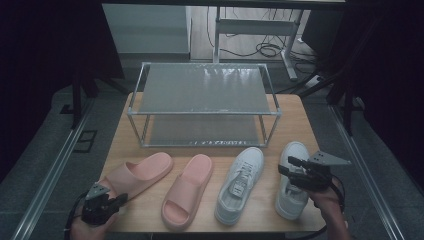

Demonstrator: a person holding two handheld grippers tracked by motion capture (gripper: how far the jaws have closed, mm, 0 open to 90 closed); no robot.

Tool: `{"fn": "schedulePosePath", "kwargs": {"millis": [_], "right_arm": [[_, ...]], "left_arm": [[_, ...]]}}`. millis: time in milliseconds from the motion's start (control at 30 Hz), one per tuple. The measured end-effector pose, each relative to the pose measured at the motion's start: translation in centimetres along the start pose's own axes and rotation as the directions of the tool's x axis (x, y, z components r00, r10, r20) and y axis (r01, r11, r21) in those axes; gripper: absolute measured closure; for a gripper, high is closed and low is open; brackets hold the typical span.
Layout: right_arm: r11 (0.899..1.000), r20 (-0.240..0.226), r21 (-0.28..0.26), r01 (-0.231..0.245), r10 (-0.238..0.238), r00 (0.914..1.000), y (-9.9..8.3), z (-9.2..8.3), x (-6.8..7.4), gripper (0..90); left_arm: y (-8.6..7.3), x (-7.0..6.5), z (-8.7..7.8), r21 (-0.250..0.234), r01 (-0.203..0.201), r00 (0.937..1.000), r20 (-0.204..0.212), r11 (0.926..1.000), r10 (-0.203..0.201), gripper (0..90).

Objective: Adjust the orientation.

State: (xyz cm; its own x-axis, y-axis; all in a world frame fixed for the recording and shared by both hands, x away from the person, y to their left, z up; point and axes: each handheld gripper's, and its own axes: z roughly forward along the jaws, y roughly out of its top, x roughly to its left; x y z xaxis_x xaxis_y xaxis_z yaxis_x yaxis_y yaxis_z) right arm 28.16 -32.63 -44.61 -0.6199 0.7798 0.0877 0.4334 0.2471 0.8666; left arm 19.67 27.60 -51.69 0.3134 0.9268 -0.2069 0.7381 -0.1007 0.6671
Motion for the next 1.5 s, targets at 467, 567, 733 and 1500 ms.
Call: {"fn": "schedulePosePath", "kwargs": {"millis": [467, 567, 733, 1500], "right_arm": [[1.0, 0.003, -0.001, 0.0, 0.0, 1.0, 0.0, -0.1, -0.1, 45.1], [1.0, 0.002, 0.001, 0.0, 0.0, 1.0, 0.0, -0.2, -0.1, 45.1], [1.0, 0.001, -0.006, -0.006, 0.006, 1.0, 0.0, -0.3, -0.2, 45.1], [1.0, 0.002, -0.013, -0.012, 0.012, 0.9999, 0.0, -0.6, -0.4, 45.1]], "left_arm": [[1.0, 2.1, -0.1, -0.012, 0.027, 0.9989, -0.039, 0.9996, -0.027, 90.0], [1.1, 1.9, -0.3, -0.022, 0.024, 0.999, -0.036, 0.9995, -0.025, 90.0], [2.0, -0.3, -1.2, -0.051, -0.023, 0.9997, -0.001, 0.9985, 0.023, 90.0], [14.4, -6.1, 6.6, -0.007, -0.186, 0.9809, 0.058, 0.9826, 0.186, 90.0]]}}
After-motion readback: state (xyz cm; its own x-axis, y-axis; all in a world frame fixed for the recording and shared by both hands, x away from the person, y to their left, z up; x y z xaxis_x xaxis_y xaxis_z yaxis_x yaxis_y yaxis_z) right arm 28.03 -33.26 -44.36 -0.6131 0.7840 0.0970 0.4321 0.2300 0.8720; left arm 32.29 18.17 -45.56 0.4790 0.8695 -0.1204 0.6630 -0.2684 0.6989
